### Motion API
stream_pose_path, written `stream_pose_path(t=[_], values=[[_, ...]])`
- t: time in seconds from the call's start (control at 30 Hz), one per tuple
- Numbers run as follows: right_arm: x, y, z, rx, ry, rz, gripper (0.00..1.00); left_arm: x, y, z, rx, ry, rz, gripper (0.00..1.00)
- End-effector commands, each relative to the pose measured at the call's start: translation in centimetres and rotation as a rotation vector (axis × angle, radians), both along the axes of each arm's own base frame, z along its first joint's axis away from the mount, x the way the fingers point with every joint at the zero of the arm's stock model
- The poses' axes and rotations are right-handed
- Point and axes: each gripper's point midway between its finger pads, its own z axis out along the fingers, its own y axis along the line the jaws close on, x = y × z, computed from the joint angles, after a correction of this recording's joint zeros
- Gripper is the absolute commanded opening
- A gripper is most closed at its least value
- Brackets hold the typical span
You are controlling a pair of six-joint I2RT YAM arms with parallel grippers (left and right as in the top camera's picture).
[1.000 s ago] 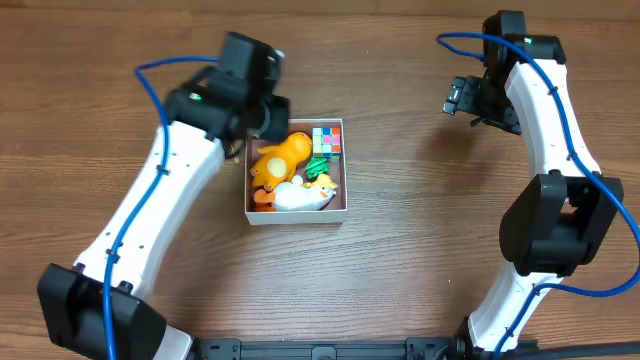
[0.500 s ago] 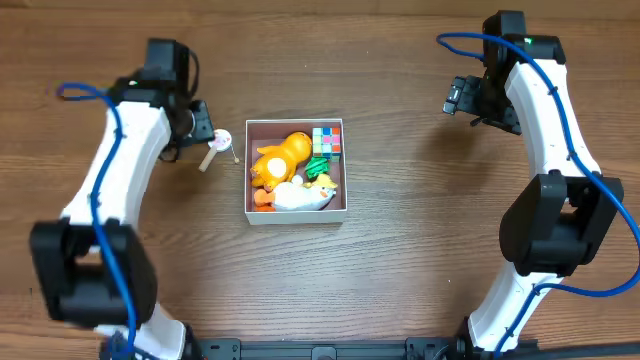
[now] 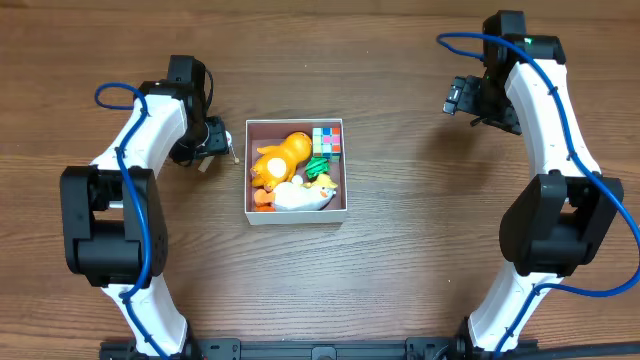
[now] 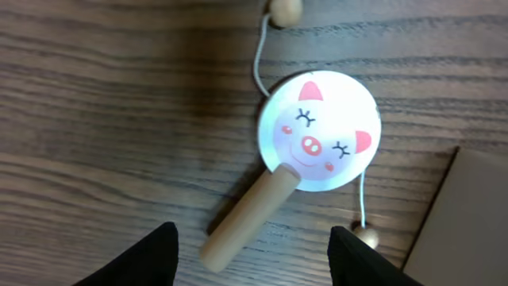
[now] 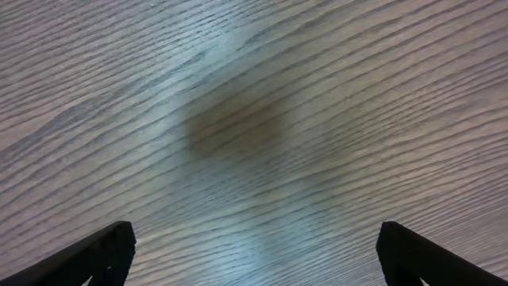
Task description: Pack container
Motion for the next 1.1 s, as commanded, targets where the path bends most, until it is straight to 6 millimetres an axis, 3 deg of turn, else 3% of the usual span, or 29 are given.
stream_pose_path(t=[0.0,0.37,0.5,0.87,1.07], values=[[0.1,-0.1,0.3,-0.014,-0.007,0.002,1.00,0.2,-0.4,-0.4,-0.008,0.002,-0.075,0.61],[0.1,-0.1,0.3,-0.014,-0.007,0.002,1.00,-0.2,0.5,-0.8,0.052,0.013,-0.179,0.66],[0.1,-0.1,0.3,-0.014,-0.007,0.002,1.00,-0.5,0.9,-1.8,0.081,0.014,-0.227,0.65],[0.1,-0.1,0.3,-0.014,-0.007,0.002,1.00,0.6,0.4,-2.1,0.071,-0.042,-0.297,0.71],[0.1,-0.1,0.3,-0.014,-0.007,0.002,1.00,0.0,0.3,-4.7,0.062,0.006,-0.337,0.70]])
